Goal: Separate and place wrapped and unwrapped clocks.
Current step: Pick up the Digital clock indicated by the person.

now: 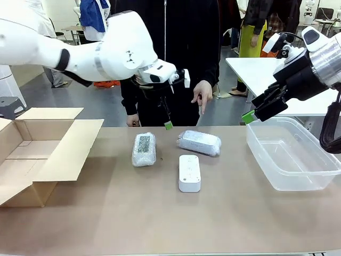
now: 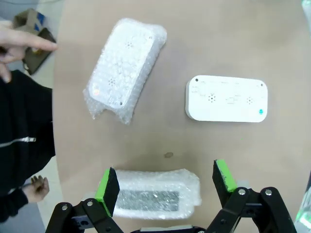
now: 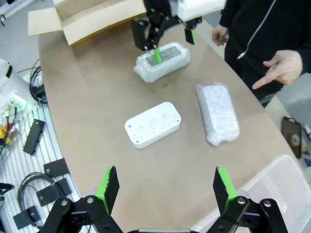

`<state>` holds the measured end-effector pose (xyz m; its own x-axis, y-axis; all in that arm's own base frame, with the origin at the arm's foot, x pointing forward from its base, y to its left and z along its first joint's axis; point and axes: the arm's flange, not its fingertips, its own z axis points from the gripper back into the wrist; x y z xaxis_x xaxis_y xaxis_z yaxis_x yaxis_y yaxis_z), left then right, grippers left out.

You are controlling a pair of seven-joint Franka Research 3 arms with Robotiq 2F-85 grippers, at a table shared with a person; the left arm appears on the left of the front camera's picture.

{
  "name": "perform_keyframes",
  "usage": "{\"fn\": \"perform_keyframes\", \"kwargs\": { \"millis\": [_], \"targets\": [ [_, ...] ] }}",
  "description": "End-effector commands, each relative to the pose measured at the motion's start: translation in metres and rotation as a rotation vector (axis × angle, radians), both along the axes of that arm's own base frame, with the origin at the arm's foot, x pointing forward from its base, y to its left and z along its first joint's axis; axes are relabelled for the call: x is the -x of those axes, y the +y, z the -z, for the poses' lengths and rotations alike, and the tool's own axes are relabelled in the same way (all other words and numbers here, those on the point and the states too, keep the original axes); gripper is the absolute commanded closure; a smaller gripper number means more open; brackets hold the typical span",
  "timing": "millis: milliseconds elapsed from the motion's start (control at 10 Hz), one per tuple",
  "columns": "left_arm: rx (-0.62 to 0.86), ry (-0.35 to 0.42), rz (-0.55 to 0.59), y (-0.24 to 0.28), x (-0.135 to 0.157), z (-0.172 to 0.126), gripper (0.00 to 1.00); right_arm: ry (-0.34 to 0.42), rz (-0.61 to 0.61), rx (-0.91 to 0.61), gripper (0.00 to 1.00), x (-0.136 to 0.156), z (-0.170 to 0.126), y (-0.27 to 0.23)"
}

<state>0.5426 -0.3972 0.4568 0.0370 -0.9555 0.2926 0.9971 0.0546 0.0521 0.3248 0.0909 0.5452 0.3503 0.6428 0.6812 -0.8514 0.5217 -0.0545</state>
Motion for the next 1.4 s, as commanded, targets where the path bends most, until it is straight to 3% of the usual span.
{"fn": "perform_keyframes", "kwargs": {
  "millis": [0, 300, 600, 800, 1300],
  "targets": [
    [-0.042, 0.04, 0.113, -0.039, -0.034, 0.003, 0.0, 0.011, -0.013, -0.019, 0.0, -0.001, 0.003, 0.0],
    [-0.052, 0.105, 0.225, -0.07, -0.045, 0.026, 0.0, 0.011, -0.013, -0.019, 0.0, -0.001, 0.003, 0.0],
    [-0.035, 0.053, 0.318, -0.096, -0.046, 0.041, 0.0, 0.011, -0.013, -0.019, 0.0, -0.001, 0.003, 0.0],
    [-0.06, -0.011, 0.332, -0.108, -0.045, 0.05, 0.0, 0.011, -0.013, -0.019, 0.0, -0.001, 0.003, 0.0],
    [-0.102, -0.08, 0.309, -0.12, -0.062, 0.075, 0.0, 0.011, -0.013, -0.019, 0.0, -0.001, 0.003, 0.0]
  ]
}}
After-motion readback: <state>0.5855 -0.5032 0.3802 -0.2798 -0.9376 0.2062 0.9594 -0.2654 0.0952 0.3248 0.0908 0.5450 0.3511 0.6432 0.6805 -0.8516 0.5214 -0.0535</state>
